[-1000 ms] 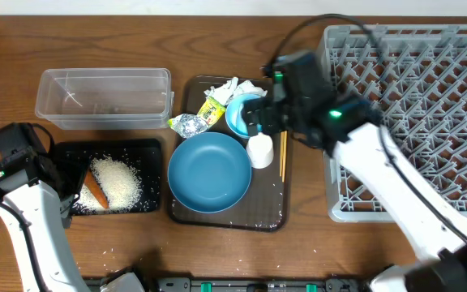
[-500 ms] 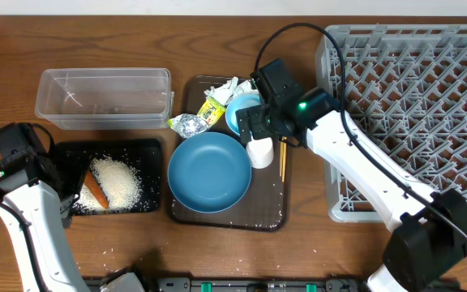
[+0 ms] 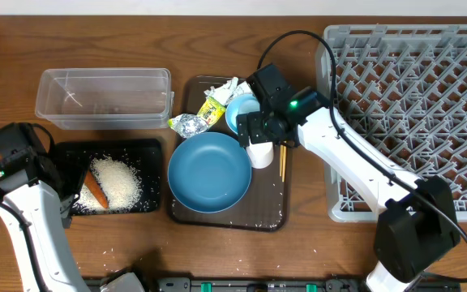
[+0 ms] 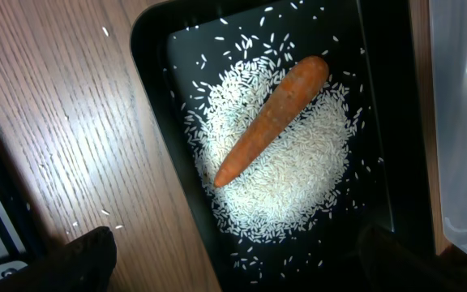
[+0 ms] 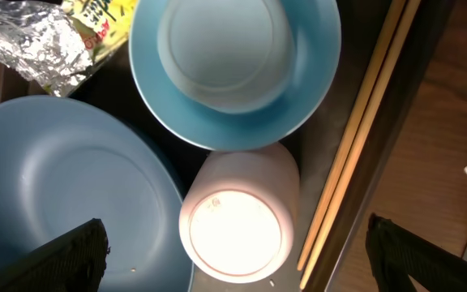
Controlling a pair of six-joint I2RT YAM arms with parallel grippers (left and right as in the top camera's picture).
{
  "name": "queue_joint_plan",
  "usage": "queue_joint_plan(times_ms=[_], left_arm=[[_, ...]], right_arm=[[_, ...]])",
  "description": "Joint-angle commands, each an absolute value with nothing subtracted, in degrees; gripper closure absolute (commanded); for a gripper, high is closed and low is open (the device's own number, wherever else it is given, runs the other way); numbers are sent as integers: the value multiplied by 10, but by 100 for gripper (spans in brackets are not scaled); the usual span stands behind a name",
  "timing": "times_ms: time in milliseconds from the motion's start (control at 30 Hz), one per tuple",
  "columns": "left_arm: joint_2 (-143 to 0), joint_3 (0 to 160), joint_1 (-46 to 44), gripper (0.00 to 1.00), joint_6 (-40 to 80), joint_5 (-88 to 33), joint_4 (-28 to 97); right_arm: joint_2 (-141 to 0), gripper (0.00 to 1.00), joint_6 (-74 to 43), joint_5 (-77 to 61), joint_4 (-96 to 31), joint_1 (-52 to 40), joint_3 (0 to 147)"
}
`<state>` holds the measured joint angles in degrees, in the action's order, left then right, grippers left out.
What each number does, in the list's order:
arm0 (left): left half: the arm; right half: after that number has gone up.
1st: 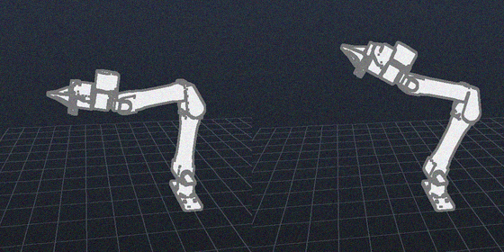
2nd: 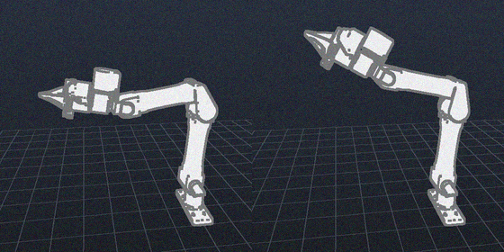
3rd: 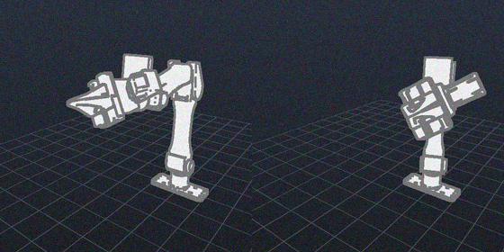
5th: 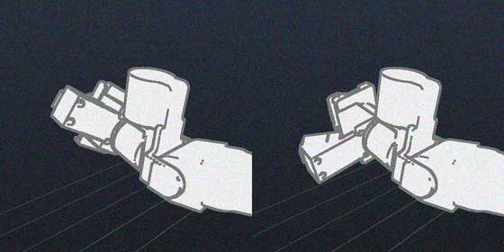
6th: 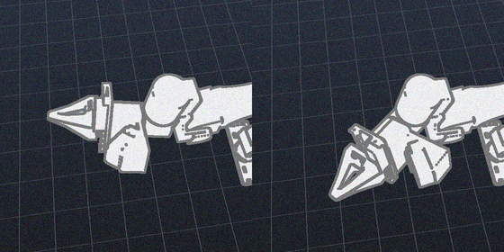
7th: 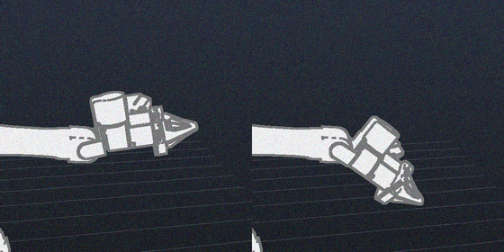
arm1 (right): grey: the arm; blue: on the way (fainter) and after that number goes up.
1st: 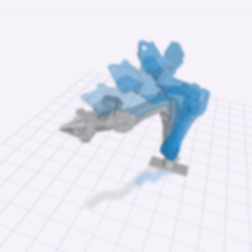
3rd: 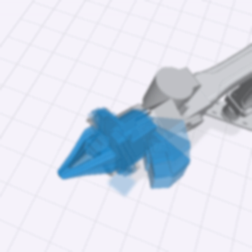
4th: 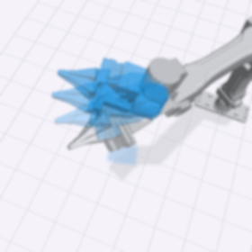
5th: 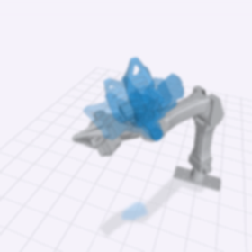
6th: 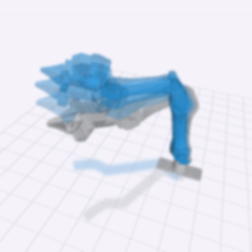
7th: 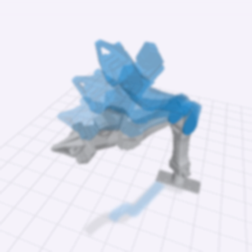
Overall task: Sort waste into correct bins and load items into the dishwasher rack
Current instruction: 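Lower the right gripper and grasp the white cup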
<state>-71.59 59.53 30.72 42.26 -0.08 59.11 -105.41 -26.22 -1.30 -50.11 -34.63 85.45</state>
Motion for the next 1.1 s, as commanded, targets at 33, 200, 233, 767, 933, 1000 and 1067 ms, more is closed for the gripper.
queue_joint_plan(times_ms=[33, 200, 233, 767, 933, 1000, 1067], left_arm=[[-718, 599, 310, 3, 430, 0, 593], [-718, 599, 310, 3, 430, 0, 593], [-718, 599, 310, 3, 430, 0, 593], [-718, 599, 310, 3, 430, 0, 593], [-718, 599, 310, 2, 430, 0, 593], [-718, 599, 310, 3, 430, 0, 593], [-718, 599, 310, 3, 430, 0, 593]], right_arm=[[-1079, 1, -283, -15, -502, -350, 845], [-1099, 1, -283, -20, -502, -351, 845], [-1103, 1, -283, -20, -502, -352, 845], [-1125, 24, -324, 15, -502, -381, 845], [-1126, 30, -323, 18, -503, -378, 845], [-1126, 34, -323, 20, -505, -378, 845], [-1126, 37, -323, 20, -505, -378, 845]])
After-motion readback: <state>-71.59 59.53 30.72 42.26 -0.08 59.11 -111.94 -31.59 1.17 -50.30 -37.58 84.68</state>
